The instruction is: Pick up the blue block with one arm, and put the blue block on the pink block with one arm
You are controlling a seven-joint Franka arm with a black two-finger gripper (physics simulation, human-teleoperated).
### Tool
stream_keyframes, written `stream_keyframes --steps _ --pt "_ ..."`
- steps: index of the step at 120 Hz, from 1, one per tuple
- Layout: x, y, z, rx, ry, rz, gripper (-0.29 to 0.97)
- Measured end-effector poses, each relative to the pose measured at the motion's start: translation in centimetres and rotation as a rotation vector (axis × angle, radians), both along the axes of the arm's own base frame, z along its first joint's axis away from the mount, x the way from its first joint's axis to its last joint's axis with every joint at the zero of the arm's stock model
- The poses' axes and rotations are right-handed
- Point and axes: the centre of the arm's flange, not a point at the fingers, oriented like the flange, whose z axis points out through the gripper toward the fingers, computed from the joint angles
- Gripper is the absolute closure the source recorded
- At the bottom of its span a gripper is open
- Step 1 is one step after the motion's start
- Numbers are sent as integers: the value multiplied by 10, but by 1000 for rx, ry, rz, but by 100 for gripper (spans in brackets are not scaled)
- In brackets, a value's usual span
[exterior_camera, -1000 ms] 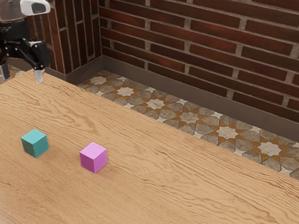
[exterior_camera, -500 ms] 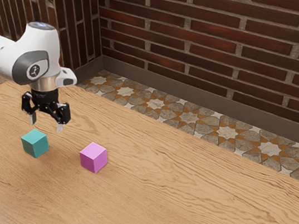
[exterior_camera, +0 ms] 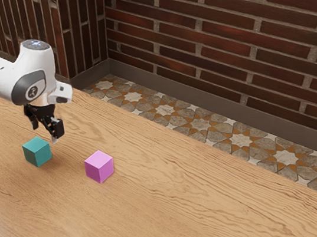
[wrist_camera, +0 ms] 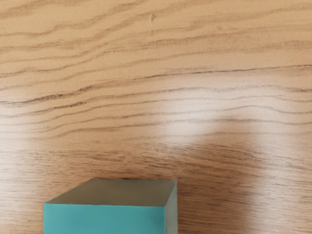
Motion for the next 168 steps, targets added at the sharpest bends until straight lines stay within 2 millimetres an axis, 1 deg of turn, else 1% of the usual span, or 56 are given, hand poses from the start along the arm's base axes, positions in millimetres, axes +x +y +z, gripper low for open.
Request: stream_keyframes --steps 10,21,47,67,76,93,102,117,144,168 --pt "1 5 -6 0 -1 -31 0" --pt "-1 17 -6 -18 -17 -23 0" --pt "-6 31 -6 -51 -27 -12 0" --pt "-8 31 -10 -76 -18 -16 0" --pt "-14 30 -18 -89 4 -21 0" --pt "-18 30 -17 -98 9 -35 0" --pt "-20 34 -17 -100 12 -35 0" --pt "-25 35 -22 -114 23 -34 0" --pt "-27 37 -25 -149 16 -26 0" --pt "-27 46 -33 -153 23 -34 0"
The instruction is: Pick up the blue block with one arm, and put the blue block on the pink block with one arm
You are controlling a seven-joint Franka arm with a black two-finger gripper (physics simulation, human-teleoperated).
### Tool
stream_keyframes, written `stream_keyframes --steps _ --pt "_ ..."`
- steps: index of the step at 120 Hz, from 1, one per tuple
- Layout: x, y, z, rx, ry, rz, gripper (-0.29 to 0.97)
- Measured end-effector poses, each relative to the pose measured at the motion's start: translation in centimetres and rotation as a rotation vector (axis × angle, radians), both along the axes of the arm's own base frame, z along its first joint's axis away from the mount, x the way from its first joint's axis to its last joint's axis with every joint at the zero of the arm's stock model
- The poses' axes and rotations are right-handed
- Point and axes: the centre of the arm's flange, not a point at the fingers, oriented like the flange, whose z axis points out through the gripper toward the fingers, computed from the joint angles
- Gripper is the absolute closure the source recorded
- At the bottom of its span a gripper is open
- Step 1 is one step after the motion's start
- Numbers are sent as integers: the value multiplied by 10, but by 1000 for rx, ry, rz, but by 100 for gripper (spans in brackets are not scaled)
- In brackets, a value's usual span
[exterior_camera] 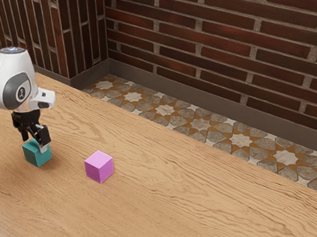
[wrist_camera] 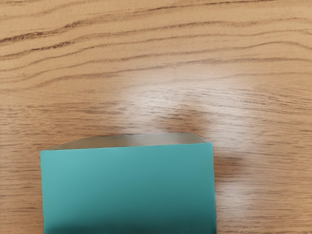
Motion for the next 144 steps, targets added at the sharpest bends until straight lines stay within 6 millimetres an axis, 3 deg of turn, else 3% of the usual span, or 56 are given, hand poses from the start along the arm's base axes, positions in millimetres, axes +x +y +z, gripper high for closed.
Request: stream_keyframes --steps 58,144 --pt "9 3 -4 -4 -10 -87 0" --pt "10 4 -33 -28 18 -147 0"
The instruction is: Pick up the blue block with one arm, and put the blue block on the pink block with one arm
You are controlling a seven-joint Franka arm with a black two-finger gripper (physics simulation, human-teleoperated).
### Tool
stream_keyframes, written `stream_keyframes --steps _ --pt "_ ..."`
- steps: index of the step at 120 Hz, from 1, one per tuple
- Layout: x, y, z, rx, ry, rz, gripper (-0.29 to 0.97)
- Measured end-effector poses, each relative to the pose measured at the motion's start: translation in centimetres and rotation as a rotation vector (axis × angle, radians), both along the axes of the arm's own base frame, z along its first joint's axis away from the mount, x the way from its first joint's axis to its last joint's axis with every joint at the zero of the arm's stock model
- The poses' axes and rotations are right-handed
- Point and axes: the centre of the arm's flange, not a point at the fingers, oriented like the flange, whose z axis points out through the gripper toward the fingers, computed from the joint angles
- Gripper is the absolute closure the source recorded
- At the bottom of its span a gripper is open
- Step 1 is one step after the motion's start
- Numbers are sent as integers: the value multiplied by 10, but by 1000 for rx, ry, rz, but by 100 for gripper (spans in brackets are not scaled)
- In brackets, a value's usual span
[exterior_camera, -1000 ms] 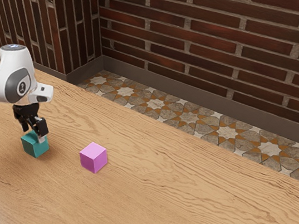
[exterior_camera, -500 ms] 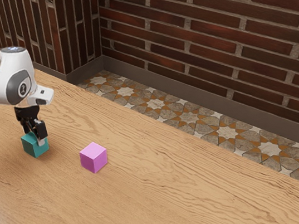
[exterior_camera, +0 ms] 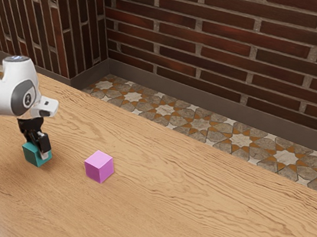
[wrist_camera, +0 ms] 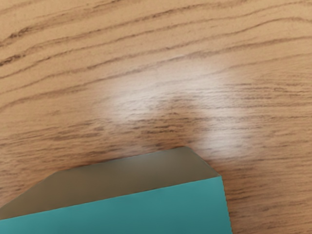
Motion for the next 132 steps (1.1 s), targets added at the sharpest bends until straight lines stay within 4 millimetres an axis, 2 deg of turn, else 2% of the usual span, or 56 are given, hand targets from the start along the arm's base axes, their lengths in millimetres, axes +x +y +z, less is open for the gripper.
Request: stream_keyframes --steps 37,75,132 --pt "0 0 -7 -6 3 -5 0" --pt "0 1 -8 -7 1 -10 18" --pt "3 2 2 -10 -23 -8 28"
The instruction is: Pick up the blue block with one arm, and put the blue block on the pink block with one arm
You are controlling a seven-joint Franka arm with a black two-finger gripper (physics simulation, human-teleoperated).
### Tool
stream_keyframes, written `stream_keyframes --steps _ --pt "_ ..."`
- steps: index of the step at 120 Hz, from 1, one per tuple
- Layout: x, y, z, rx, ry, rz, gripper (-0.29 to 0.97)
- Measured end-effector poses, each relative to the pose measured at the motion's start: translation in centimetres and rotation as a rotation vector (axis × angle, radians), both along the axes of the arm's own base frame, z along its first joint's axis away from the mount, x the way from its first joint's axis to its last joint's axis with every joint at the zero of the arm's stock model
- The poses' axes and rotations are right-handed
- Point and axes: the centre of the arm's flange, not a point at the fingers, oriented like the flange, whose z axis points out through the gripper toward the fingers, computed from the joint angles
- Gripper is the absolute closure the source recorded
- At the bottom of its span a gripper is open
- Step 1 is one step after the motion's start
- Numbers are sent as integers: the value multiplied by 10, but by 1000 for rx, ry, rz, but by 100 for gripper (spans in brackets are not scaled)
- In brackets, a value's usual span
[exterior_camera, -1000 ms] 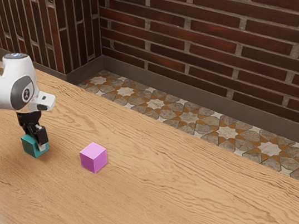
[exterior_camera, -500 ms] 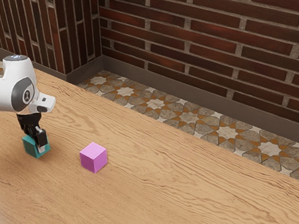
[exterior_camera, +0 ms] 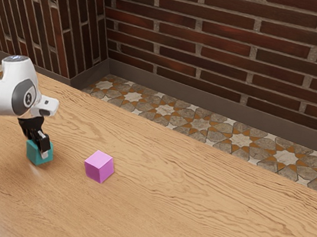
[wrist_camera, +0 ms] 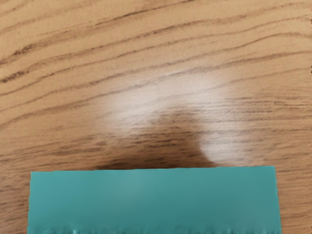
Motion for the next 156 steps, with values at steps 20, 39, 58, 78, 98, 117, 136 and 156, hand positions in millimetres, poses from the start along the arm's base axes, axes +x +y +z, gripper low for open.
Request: stream_keyframes --steps 20,39,58,78,98,117,136,156 --pt "2 -1 15 0 -26 -3 30" --pt "7 -12 31 -4 -57 -24 31" --pt "24 -46 68 -11 -132 -89 31" --pt "30 -81 92 -26 -168 -124 30" --pt "35 -114 91 -48 -147 -93 30" --pt "40 -137 90 -63 -137 -37 31" --pt "41 -151 90 -73 -132 25 30" --pt "43 -169 78 -75 -109 72 30"
